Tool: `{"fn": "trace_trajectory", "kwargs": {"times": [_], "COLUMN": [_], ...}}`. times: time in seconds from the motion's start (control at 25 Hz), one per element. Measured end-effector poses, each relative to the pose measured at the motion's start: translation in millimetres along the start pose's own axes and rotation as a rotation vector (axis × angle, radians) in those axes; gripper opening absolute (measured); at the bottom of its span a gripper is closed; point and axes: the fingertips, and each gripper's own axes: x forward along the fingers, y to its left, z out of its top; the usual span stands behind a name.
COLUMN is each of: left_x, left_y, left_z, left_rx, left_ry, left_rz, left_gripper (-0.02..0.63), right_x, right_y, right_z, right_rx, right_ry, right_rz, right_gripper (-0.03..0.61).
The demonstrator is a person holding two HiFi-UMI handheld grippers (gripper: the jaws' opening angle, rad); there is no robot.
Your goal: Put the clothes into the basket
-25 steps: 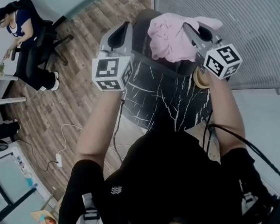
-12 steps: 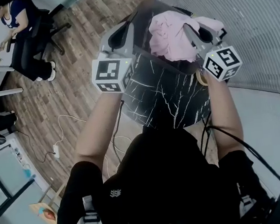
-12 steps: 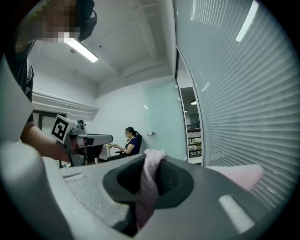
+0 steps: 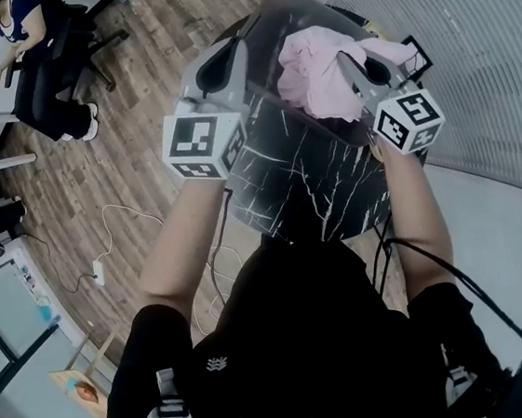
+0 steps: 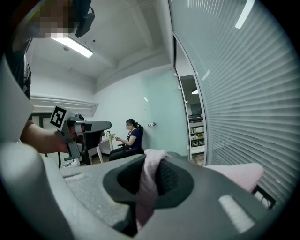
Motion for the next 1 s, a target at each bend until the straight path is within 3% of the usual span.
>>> {"fn": "trace_trajectory", "kwargs": {"times": [1.0], "left_x": [-38.8], "left_y": [39.9], "left_z": [-31.0], "left_rx": [-0.069], "left_ry": [0.036], "left_rz": [0.147], "left_gripper": [0.006], "right_x": [60.9], "right_y": [-16.6], "right_z": [-80.3], "right_rx": [0.122], "right_ry": [0.179], "right_rz": [0.038], "right_gripper": [0.037]}}
